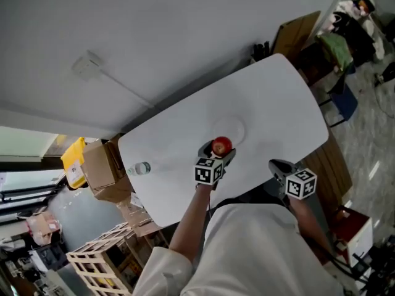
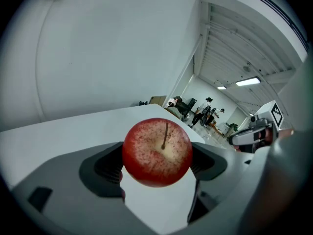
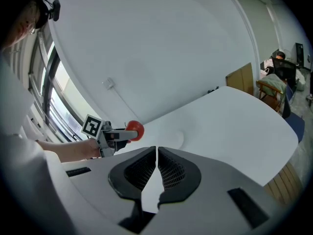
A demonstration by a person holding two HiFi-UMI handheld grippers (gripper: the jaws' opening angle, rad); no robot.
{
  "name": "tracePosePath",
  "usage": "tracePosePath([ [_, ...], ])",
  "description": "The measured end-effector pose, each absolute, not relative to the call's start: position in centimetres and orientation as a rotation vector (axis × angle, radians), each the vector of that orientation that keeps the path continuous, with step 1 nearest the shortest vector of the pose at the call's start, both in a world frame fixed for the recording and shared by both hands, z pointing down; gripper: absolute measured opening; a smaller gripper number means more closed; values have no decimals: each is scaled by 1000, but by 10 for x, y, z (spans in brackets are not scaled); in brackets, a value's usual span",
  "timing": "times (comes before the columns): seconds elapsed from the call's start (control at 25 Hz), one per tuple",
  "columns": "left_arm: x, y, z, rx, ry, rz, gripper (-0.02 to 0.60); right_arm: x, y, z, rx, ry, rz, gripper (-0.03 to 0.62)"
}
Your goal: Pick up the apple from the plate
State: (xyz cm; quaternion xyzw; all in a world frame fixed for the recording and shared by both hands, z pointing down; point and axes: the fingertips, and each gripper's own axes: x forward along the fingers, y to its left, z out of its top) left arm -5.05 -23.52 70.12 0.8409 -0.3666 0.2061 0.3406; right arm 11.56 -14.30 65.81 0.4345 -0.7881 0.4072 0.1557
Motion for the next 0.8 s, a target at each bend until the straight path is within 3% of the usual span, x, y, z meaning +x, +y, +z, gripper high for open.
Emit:
tracePosePath([
  [0.8,-16,-136,618,2198,-1138,277,403,168,-82,643,1034,-2417,1106,38],
])
